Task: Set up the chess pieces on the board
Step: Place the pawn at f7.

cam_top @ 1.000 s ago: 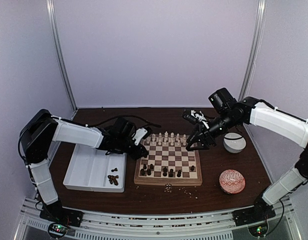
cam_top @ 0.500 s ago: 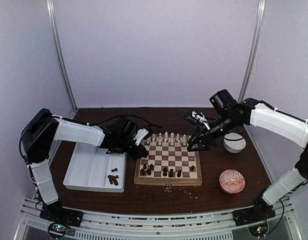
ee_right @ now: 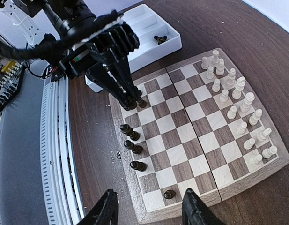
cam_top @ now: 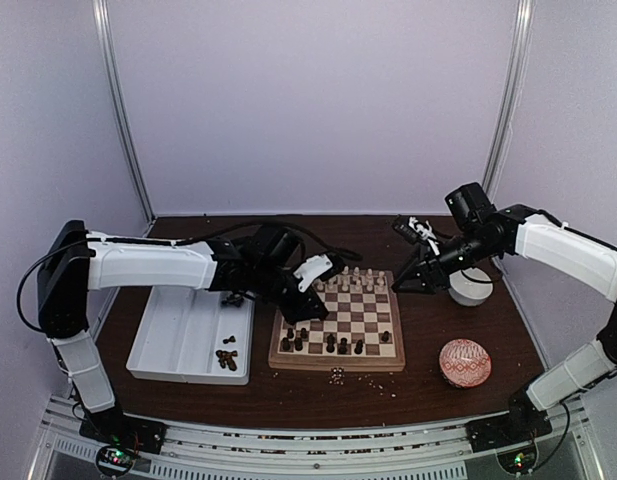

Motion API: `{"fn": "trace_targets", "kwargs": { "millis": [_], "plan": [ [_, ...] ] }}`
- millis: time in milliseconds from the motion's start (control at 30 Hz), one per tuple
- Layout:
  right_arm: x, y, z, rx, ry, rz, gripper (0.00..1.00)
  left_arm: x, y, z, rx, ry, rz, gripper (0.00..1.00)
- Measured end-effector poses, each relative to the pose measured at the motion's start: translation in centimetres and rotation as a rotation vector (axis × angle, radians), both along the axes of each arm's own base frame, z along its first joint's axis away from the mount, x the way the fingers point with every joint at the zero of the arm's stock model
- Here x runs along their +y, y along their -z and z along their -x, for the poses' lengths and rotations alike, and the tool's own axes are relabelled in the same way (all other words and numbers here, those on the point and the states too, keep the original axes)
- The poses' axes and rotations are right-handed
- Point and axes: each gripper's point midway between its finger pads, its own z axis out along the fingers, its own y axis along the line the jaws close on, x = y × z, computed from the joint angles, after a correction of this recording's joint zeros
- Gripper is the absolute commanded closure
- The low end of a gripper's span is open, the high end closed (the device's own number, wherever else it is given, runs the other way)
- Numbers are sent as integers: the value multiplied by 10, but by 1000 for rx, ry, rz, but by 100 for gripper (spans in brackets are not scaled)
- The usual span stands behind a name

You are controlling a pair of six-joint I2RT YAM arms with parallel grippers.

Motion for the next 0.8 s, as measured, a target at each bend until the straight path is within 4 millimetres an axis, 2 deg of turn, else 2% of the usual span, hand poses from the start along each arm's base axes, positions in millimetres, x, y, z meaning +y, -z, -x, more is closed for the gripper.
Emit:
{"fn": "trace_targets", "kwargs": {
  "millis": [433,800],
  "plan": [
    [-5,-11,-2,-10,7,-49,53,2,55,4,72,15,-154,96],
    [-5,-12,-2,-7,6,-57,53,2,57,1,60,13,-177,94]
  ]
}}
